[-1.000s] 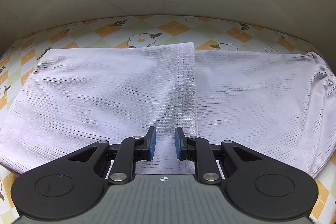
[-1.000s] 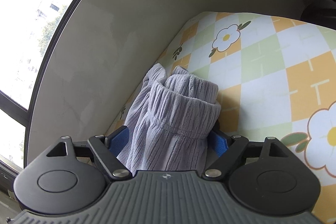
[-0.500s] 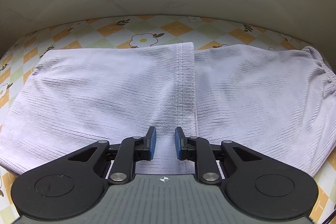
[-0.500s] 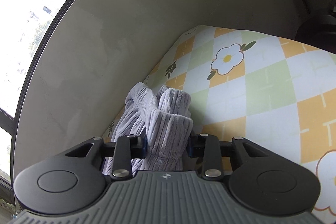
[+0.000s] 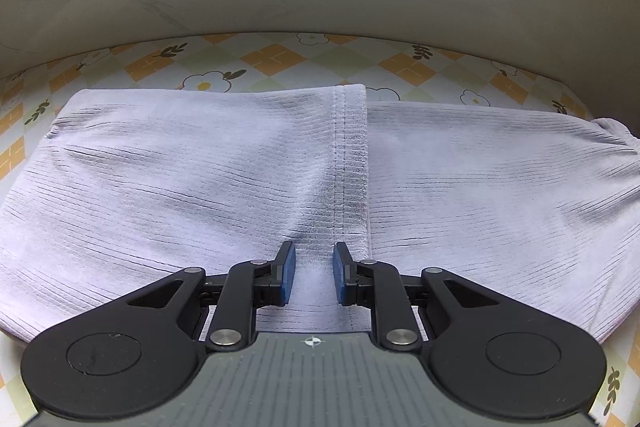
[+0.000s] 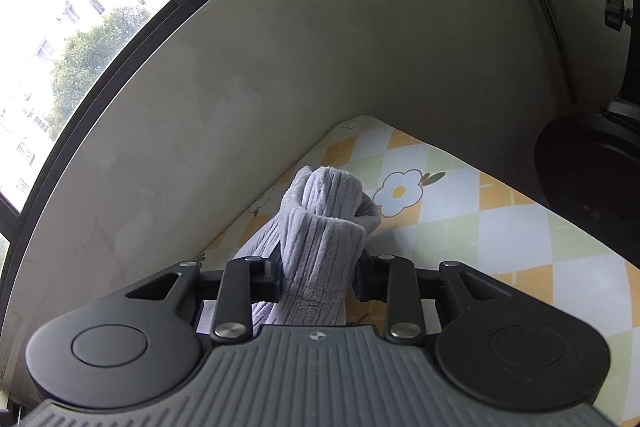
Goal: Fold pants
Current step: 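Lift the waistband with the right tool and fold it over the pants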
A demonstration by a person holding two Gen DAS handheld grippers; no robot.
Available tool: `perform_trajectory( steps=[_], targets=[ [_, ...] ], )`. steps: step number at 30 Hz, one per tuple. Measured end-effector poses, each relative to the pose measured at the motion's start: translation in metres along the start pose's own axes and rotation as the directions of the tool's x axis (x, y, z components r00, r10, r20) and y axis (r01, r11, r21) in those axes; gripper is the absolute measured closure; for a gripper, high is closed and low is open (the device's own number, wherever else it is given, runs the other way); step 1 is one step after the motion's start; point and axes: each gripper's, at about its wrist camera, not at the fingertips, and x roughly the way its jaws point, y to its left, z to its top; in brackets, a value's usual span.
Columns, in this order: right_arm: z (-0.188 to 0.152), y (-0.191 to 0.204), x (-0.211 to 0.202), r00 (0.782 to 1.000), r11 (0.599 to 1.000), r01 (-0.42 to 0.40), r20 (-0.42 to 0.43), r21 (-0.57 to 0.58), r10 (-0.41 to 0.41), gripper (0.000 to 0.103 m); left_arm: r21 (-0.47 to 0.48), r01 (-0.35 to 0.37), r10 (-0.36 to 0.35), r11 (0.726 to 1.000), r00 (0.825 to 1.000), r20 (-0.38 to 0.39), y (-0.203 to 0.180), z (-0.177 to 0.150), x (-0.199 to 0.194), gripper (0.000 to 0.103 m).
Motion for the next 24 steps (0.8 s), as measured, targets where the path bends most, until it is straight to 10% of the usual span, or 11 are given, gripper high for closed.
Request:
perform_trajectory(
  steps=[8,24],
  targets=[
    [-0.004,0.111,-0.020,0.995,0.978,-0.083,0.042,-0.191,0.092,0.071,-0.148,0.209,-0.198,0.967,0.976,0.087,0.077,0.016,-0.050,0.078],
    [-0.140,0.348,0.001,0.957,0.814,-0.288,-0.137,-0.504,0.254,0.072,-0.377,0.204,-0.112,0.903,0.961,0.251,0.302,-0.034,-0.145,0.058]
  ],
)
